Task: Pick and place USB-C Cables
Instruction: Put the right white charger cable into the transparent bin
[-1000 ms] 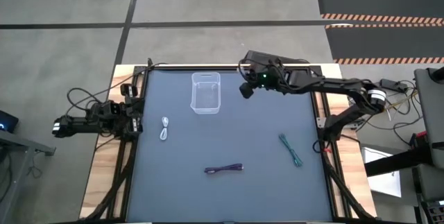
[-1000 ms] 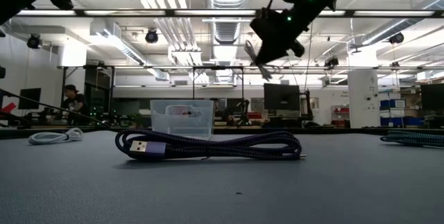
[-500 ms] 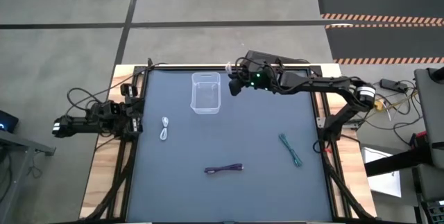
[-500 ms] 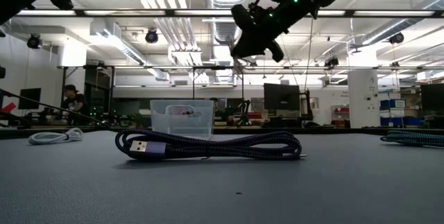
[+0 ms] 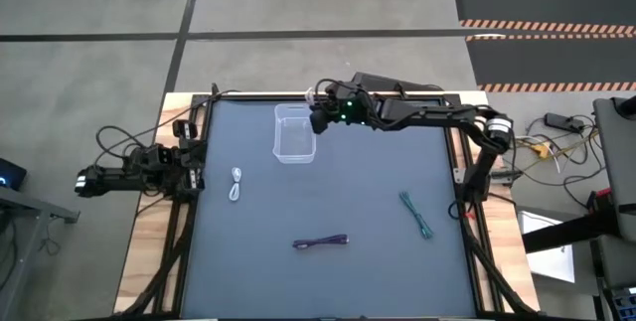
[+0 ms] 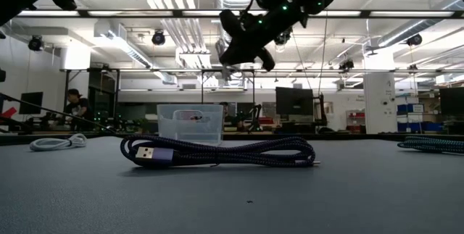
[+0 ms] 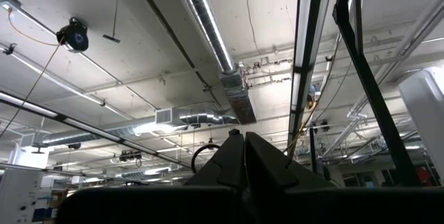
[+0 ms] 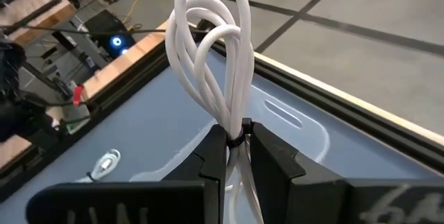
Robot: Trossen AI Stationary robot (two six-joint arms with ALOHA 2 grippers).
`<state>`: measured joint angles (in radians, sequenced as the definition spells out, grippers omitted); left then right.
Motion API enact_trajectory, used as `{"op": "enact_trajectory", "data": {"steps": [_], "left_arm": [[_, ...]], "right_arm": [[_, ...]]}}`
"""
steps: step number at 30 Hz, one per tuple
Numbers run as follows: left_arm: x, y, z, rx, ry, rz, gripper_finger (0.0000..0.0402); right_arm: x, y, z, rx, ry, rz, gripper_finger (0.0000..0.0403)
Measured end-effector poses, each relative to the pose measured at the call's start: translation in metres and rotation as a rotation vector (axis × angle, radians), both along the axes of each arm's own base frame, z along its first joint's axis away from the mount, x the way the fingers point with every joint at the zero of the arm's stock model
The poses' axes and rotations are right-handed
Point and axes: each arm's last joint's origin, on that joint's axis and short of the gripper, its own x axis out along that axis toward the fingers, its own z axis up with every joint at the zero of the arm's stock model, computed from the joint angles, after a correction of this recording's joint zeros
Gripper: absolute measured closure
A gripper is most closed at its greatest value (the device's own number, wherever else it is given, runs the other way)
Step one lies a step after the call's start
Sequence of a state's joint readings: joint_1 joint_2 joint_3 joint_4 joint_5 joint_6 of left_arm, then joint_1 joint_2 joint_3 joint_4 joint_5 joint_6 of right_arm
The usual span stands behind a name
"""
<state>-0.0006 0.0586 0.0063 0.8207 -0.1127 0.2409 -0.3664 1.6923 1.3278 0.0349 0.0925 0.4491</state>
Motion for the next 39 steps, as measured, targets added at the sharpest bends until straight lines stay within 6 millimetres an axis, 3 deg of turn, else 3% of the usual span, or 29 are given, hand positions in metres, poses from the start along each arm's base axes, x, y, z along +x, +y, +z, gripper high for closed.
{"op": "enact_trajectory", "data": {"steps": [21, 39], "left_arm": [[0.0, 0.0, 0.0, 0.001, 0.0, -0.002, 0.0402], [0.0, 0.0, 0.0, 0.001, -0.001, -0.003, 0.0402]], "right_arm": [[0.06, -0.018, -0.023, 0.088, -0.039, 0.04, 0.0365], [0.072, -0.018, -0.027, 0.256, -0.111, 0.021, 0.0365]]}}
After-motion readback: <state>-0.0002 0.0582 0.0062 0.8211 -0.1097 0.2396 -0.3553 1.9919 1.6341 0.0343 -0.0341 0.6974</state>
